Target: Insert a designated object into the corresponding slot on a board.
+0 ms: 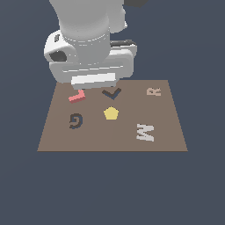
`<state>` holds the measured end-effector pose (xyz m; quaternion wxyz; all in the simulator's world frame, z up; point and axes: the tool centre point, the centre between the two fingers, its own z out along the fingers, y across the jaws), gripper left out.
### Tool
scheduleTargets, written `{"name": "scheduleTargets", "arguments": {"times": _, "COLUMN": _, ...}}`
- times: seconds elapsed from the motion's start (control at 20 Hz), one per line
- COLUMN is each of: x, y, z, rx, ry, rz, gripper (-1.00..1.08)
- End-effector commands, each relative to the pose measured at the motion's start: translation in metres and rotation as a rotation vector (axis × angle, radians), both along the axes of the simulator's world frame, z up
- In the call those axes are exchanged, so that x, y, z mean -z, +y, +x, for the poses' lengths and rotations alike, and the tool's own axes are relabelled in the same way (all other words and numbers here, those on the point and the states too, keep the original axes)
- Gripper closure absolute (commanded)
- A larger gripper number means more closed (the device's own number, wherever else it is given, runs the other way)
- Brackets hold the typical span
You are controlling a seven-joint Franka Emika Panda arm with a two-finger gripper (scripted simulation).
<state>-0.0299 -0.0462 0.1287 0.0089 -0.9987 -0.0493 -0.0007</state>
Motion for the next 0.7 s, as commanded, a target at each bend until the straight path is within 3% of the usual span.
{"name": "scheduleTargets", "arguments": {"times": 0.0, "x": 0.012, "y": -0.014, "z": -0.008, "rx": -0.040, "ry": 0.000, "rz": -0.003, "gripper": -0.92}}
{"name": "scheduleTargets", "arguments": {"times": 0.65, "x": 0.065, "y": -0.080, "z": -0.035, "rx": -0.225, "ry": -0.001, "rz": -0.014, "gripper": -0.92}}
